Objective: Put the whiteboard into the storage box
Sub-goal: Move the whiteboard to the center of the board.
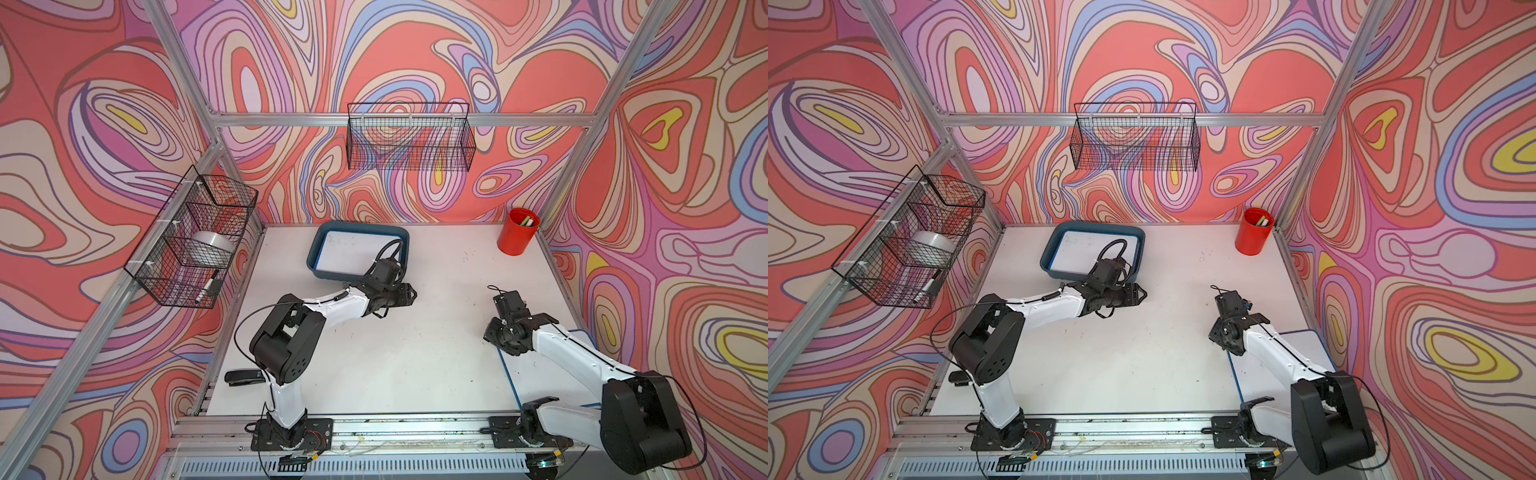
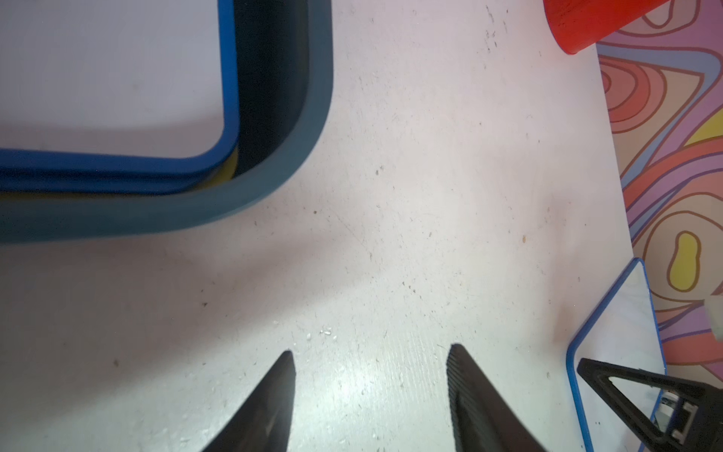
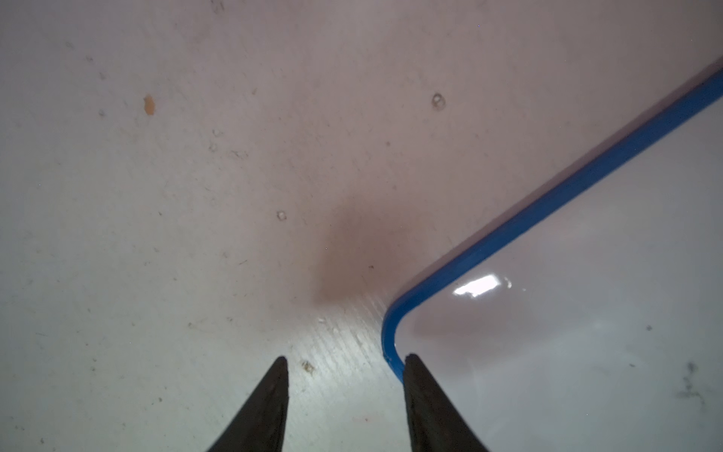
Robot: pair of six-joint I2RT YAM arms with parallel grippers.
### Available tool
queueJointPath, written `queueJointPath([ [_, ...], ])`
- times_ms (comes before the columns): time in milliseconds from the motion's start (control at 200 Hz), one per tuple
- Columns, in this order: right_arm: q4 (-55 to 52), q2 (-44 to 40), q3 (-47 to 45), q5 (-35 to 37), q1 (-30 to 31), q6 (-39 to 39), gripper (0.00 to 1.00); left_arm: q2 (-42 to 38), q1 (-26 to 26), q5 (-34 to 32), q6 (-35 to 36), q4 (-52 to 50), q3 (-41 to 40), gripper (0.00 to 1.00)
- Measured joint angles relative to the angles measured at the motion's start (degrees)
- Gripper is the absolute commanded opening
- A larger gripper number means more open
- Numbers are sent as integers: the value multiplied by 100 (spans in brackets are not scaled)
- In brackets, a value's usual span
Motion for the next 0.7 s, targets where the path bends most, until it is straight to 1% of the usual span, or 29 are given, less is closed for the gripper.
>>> queueJointPath([
  [130,179,306,-33,-79,0,2,50,-2,0,-9,0,24,-98,58],
  [701,846,341,-151,-212,-35,85,50,-74,2,-68,-2,33,-210,58],
])
